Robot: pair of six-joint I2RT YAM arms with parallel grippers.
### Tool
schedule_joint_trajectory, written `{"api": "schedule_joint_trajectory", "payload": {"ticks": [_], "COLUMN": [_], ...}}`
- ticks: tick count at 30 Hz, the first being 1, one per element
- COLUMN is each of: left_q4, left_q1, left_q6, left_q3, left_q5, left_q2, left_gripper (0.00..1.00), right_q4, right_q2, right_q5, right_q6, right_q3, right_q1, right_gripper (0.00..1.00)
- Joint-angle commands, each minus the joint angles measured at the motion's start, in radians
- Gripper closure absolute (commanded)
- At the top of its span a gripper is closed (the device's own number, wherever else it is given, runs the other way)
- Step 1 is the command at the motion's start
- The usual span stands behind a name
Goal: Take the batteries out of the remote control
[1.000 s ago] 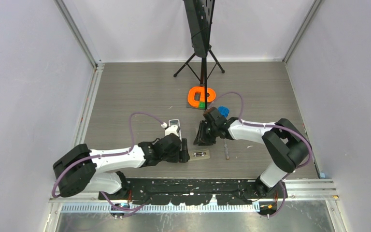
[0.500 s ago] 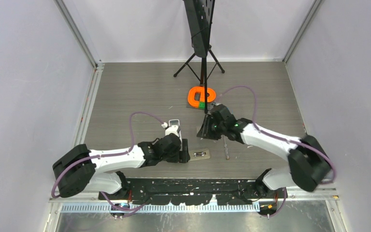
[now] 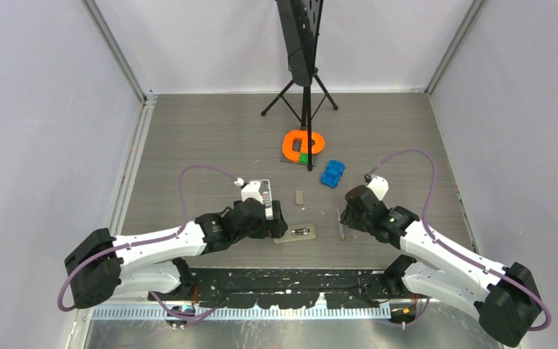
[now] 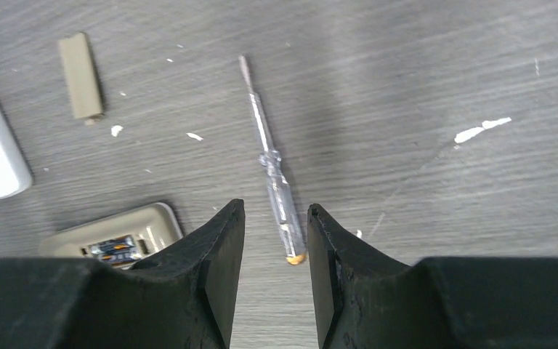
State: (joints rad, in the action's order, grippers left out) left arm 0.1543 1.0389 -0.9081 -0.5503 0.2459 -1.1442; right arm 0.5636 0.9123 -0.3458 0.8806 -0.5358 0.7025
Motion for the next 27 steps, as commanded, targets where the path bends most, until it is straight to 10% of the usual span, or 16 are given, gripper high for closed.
{"api": "schedule_joint_trajectory", "payload": {"ticks": [1,27], "left_q4": [0.017,0.055], "left_q1": [-0.002,-0.001], "left_q6": [-0.004,-0.047], "left_q3": [0.011,0.068], "left_q5": [0.086,0.119], "left_q2": [0.052,0.135], "left_gripper": [0.00,0.00], "right_q4": [0.019,-0.048], "right_q2": [-0.033,0.357], "right_q5": [-0.051,0.097], "right_q6": [0.050,-0.114], "right_q3": [0.030,-0.047], "right_q1": [-0.003,-0.002], "right_gripper": [0.58,0.75]}}
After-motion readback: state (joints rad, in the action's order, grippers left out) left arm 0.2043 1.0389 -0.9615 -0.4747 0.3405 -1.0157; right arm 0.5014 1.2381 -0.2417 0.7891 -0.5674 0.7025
